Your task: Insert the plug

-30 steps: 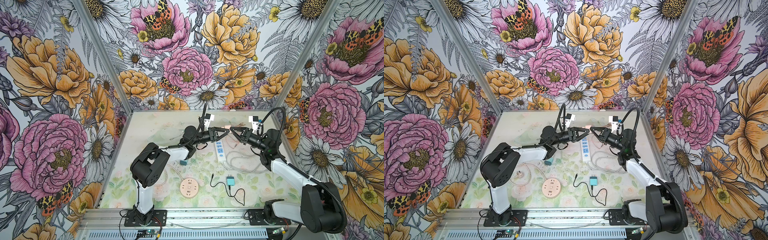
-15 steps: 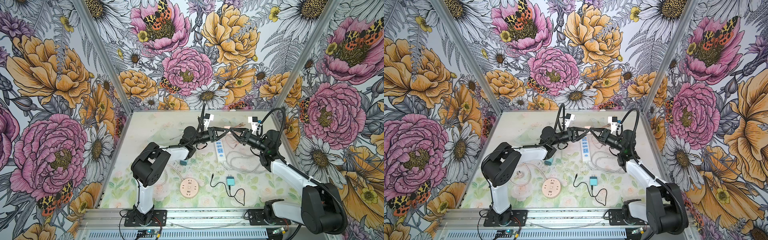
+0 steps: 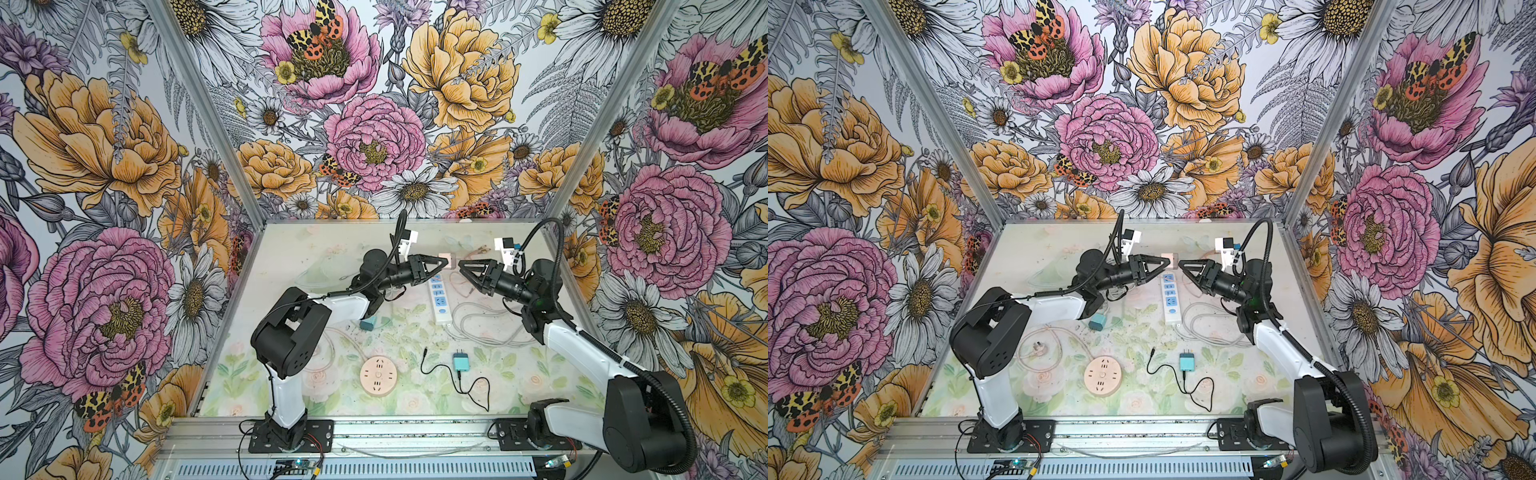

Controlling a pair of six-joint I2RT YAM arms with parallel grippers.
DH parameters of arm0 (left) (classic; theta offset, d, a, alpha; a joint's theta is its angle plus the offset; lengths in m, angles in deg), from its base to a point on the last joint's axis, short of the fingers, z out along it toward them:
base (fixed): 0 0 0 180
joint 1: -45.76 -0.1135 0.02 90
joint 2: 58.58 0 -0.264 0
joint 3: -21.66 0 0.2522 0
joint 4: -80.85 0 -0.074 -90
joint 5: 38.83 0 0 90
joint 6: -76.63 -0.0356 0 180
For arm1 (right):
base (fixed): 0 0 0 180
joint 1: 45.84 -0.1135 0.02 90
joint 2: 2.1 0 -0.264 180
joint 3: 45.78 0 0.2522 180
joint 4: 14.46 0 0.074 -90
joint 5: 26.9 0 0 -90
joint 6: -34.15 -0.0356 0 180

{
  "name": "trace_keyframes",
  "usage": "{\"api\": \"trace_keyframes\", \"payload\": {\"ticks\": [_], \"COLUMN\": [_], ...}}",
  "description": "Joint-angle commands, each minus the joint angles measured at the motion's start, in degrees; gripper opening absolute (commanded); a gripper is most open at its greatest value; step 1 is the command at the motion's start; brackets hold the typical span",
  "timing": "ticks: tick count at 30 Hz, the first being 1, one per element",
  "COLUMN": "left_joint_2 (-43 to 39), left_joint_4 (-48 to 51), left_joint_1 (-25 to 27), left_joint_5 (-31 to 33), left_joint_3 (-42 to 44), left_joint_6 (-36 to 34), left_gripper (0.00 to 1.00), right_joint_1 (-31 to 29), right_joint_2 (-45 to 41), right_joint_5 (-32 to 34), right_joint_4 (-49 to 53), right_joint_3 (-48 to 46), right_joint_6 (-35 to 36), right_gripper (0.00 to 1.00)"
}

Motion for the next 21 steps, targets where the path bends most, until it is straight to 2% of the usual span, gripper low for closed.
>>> {"api": "trace_keyframes", "payload": {"ticks": [1,3,5,7,10,11,16,21], "left_joint_2": [-4.85,-4.96,-4.81,-3.75,-1.23,1.47,6.12,11.17], "left_joint_4": [15.14,25.05,38.6,46.25,47.11,47.27,48.45,48.59], "left_joint_1": [-1.55,-1.95,-1.67,-1.28,-1.86,-2.13,-2.66,-3.56], "left_joint_5": [2.93,3.22,5.69,6.62,4.23,3.94,4.48,3.74], "left_joint_3": [-1.75,-4.95,-10.11,-14.52,-19.1,-20.63,-27.18,-32.97], "left_joint_6": [-9.63,-13.49,-20.38,-24.98,-25.24,-25.06,-24.34,-22.98], "left_gripper": [0.14,0.13,0.12,0.12,0.11,0.11,0.11,0.1], "right_joint_1": [0.99,1.11,0.99,0.99,0.59,-0.03,-4.16,-6.51], "right_joint_2": [-3.87,-5.52,-6.77,-6.6,-3.58,-1.95,6.18,14.08], "right_joint_5": [-2.03,0.88,8.81,11.23,13.25,15.31,24.81,32.97], "right_joint_4": [11.04,21.21,34.72,37.19,37.4,37.74,37.94,37.36], "right_joint_3": [0.78,1.39,3.17,2.6,1.96,2.15,6.16,11.93], "right_joint_6": [9.12,15.72,24.83,27.92,29.93,30.5,34.29,36.66], "right_gripper": [0.59,0.56,0.46,0.36,0.21,0.19,0.12,0.15]}}
